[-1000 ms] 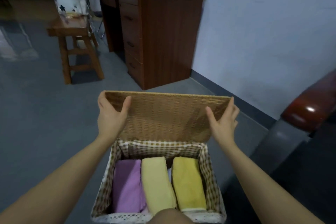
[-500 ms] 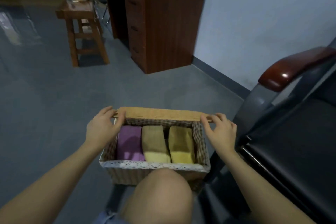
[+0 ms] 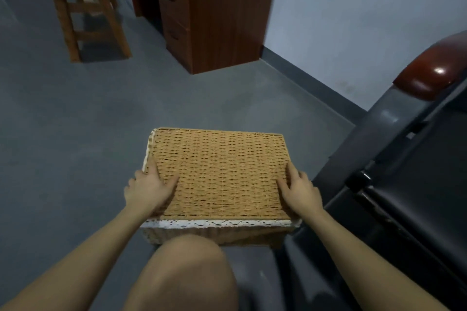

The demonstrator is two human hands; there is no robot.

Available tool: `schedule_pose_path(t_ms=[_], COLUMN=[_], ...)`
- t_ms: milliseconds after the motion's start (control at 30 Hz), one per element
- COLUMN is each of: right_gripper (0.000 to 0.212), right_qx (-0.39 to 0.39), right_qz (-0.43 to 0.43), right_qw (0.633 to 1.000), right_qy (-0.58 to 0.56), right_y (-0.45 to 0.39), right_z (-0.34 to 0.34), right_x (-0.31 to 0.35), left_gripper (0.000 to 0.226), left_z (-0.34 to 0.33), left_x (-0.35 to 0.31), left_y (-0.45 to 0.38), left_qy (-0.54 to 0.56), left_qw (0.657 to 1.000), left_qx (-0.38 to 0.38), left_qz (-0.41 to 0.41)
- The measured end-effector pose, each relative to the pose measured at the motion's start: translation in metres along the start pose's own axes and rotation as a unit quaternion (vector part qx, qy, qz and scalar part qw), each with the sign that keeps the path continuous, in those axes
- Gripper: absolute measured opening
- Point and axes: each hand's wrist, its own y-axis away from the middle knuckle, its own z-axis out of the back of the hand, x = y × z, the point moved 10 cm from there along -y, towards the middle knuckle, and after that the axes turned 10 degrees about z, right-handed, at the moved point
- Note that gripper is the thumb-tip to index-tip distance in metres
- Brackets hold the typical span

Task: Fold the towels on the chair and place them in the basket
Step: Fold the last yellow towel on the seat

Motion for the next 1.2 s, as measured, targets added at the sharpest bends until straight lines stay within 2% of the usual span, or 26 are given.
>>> schedule_pose_path(t_ms=[200, 400, 533, 833, 1033, 1200], right_gripper=[0.071, 0.064, 0.06, 0.055, 0.05, 0.049], right_qx=[0.061, 0.062, -0.009, -0.123, -0.158, -0.162], right_qz=[-0.056, -0.068, -0.057, -0.096, -0.151, -0.214], right_qw=[0.993, 0.994, 0.996, 0.976, 0.958, 0.937], right_qy=[-0.084, -0.061, -0.074, -0.149, -0.185, -0.226], right_y=[-0.027, -0.044, -0.054, -0.102, -0.166, -0.193], right_z=[-0.022, -0.015, 0.008, 0.041, 0.063, 0.112], right_x=[0.004, 0.007, 0.013, 0.005, -0.003, -0.008], left_gripper=[0.092, 0.086, 0.087, 0.066, 0.06, 0.065], left_z=[-0.012, 0.004, 0.025, 0.056, 0.071, 0.117], left_x=[0.0, -0.013, -0.024, -0.09, -0.158, -0.221], left_y=[-0.031, -0.053, -0.063, -0.121, -0.179, -0.205], left_qy=[0.076, 0.074, 0.112, 0.131, 0.111, 0.065], left_qw=[0.996, 0.997, 0.993, 0.986, 0.986, 0.989], left_qx=[0.052, 0.002, -0.023, -0.066, -0.078, -0.05], left_qz=[-0.007, -0.021, -0.035, -0.077, -0.098, -0.12])
